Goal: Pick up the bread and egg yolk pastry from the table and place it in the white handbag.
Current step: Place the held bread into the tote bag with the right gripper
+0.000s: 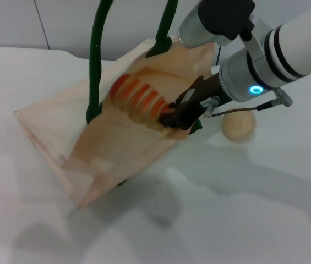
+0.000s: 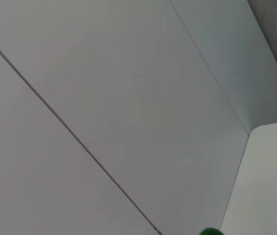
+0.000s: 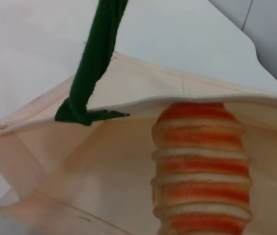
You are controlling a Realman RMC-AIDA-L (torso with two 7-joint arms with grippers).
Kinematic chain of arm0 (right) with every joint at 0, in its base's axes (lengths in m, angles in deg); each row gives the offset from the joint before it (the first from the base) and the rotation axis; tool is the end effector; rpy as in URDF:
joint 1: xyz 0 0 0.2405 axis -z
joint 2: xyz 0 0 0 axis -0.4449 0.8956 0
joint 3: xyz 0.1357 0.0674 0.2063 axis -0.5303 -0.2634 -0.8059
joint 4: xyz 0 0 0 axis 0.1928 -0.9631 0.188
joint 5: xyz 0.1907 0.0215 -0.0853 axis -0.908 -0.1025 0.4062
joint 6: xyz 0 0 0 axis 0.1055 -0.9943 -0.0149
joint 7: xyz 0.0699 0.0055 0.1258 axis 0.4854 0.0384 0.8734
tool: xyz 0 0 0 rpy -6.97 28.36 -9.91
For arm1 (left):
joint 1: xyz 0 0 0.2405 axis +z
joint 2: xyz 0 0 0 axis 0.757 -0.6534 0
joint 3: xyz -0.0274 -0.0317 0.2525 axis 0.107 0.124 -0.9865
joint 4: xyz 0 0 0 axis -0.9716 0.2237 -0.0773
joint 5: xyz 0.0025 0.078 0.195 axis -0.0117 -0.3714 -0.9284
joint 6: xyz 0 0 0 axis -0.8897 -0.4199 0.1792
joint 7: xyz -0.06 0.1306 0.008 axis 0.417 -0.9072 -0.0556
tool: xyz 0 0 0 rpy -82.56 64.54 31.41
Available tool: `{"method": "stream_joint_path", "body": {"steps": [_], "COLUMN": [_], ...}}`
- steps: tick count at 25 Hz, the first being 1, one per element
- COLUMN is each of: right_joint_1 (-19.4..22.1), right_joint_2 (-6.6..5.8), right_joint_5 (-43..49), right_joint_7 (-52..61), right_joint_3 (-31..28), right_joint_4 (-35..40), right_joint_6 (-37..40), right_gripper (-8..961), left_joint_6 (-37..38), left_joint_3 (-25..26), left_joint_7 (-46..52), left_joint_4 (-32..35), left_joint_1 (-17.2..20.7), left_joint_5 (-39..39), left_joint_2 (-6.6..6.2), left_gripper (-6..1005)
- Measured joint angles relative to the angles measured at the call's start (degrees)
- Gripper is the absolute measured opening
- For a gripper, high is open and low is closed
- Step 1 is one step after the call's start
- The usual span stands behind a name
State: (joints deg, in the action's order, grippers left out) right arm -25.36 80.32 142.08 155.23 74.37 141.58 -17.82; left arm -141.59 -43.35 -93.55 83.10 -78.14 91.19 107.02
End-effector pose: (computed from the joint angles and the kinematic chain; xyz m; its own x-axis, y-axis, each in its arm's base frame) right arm 0.0710 0.3977 -0.0638 0.9450 -0.3194 0.0712 -0.2856 -0.9113 -0.2967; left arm -0.0443 0.3494 0.1178 0.9787 -0.1885 0.0815 -0.0745 -0.6955 -0.7147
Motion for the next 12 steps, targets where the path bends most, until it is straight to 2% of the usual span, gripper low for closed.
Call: {"method": "stream_joint_path", "body": {"steps": [12], "right_joint_1": [-1.3], "right_joint_2": [-0.02], "right_joint_5": [-0.1], "right_joint_7": [-2.4], "right_joint_3": [-0.3], "right_joint_4": [-3.6], "right_joint_6": [-2.6], "right_gripper": [248], "left_joint_6": [0.7], "left_joint_3": [-1.7], "left_joint_7": [0.2], "left_joint_4": [-0.7], "left_joint_1": [-0.1], "left_joint_5": [0.1], "left_joint_2": [0.0], "left_gripper": [124]}}
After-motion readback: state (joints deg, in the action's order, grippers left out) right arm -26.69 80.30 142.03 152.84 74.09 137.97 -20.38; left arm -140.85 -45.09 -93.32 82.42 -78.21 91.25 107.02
